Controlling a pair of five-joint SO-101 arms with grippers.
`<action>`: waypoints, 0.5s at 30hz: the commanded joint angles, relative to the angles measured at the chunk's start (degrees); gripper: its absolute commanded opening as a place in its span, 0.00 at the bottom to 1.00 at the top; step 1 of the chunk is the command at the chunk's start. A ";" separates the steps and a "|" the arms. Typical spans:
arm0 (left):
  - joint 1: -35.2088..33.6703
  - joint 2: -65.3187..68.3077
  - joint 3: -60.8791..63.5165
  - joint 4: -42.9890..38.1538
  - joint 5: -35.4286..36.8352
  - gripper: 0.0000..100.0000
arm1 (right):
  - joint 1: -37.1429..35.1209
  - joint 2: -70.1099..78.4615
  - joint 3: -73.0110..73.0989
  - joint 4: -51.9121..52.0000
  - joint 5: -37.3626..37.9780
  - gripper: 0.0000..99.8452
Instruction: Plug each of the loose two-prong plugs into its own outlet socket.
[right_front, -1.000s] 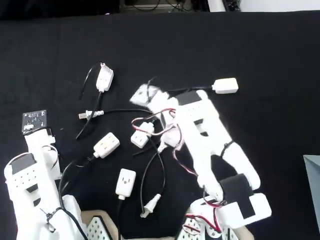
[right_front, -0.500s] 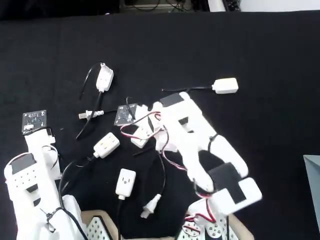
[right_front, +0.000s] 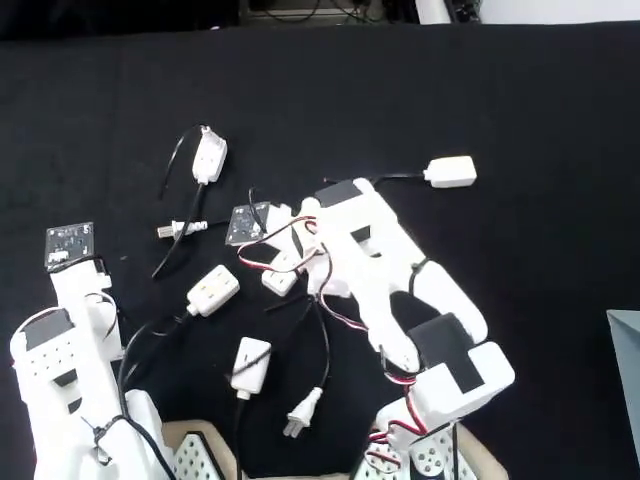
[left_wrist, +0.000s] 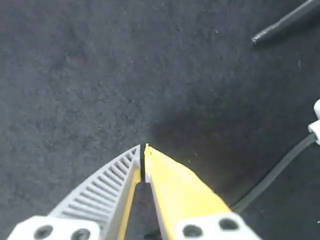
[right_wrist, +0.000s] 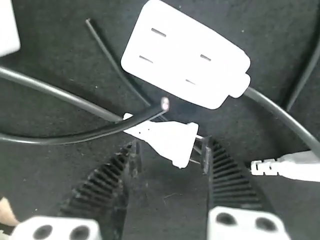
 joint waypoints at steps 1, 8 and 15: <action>-0.13 -0.97 -0.22 -1.58 0.09 0.03 | -0.18 -0.13 0.75 0.09 0.35 0.21; -0.13 -0.97 -0.22 -1.58 0.09 0.03 | -0.18 -0.13 3.56 -5.01 0.26 0.21; -0.22 -0.97 -0.22 -1.58 0.09 0.03 | -0.18 -0.57 1.10 -5.45 -4.48 0.20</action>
